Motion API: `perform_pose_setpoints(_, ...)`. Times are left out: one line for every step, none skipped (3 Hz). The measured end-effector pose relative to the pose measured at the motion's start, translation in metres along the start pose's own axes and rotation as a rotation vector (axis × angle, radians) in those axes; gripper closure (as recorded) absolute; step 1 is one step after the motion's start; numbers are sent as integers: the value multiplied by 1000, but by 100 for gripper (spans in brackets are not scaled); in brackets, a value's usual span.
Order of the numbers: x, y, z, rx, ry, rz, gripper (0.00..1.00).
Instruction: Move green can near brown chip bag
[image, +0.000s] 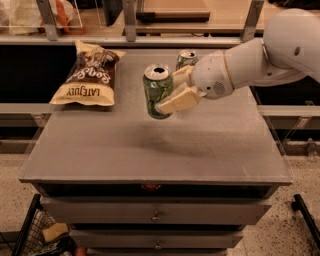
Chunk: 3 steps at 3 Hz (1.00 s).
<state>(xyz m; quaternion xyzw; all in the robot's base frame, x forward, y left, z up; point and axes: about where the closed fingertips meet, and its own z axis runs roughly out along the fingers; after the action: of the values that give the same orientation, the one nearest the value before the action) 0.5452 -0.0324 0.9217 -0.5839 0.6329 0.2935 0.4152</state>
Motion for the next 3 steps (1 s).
perform_pose_setpoints(-4,-24,34,-2,1,22,100)
perform_pose_setpoints(-11,-46,73,-24,-18,28,100)
perform_pose_setpoints(-14,-67,104,-39,-27,34,100)
